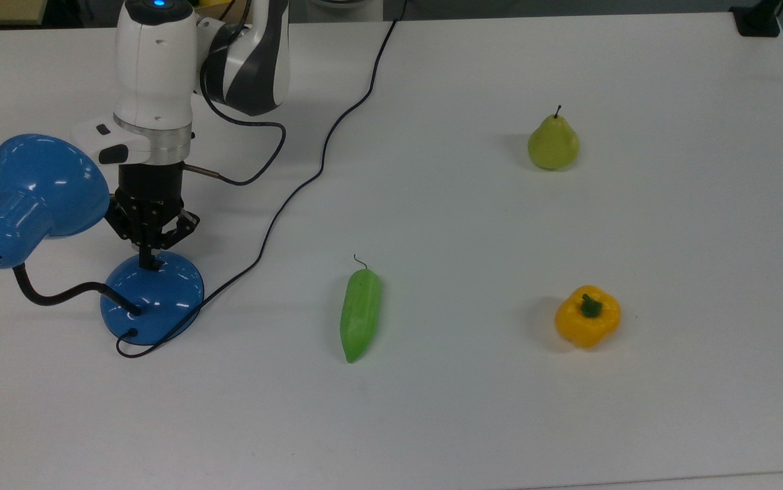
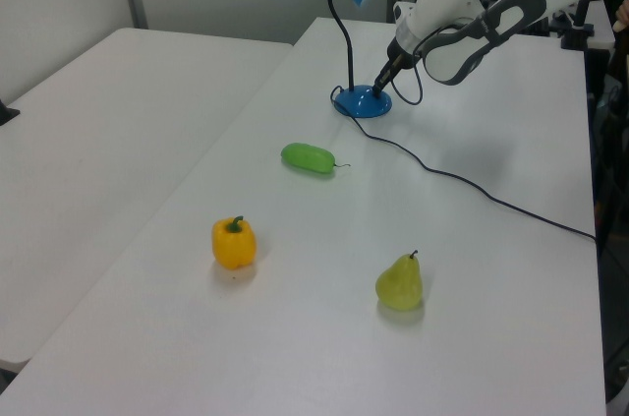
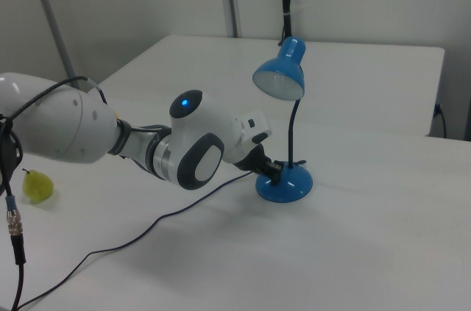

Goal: Turn on desk lamp

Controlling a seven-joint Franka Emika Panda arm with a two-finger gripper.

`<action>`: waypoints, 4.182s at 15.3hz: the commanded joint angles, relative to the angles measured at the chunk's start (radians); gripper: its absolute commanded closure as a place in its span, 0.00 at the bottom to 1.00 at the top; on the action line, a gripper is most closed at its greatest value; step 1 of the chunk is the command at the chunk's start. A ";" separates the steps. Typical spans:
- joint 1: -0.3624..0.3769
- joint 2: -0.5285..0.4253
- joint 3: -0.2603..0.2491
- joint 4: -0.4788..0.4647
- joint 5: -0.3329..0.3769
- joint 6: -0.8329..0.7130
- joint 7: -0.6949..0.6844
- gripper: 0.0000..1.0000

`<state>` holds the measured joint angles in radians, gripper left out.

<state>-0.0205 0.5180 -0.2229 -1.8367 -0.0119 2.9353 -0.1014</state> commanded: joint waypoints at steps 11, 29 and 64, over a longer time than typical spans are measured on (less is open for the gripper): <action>0.011 0.027 -0.004 0.001 -0.002 0.047 -0.003 1.00; 0.036 -0.150 -0.003 -0.168 0.001 0.048 0.002 1.00; 0.100 -0.535 0.218 0.077 0.029 -1.041 0.116 0.00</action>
<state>0.0812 -0.0296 0.0029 -1.7582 0.0111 1.8719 0.1443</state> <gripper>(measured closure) 0.000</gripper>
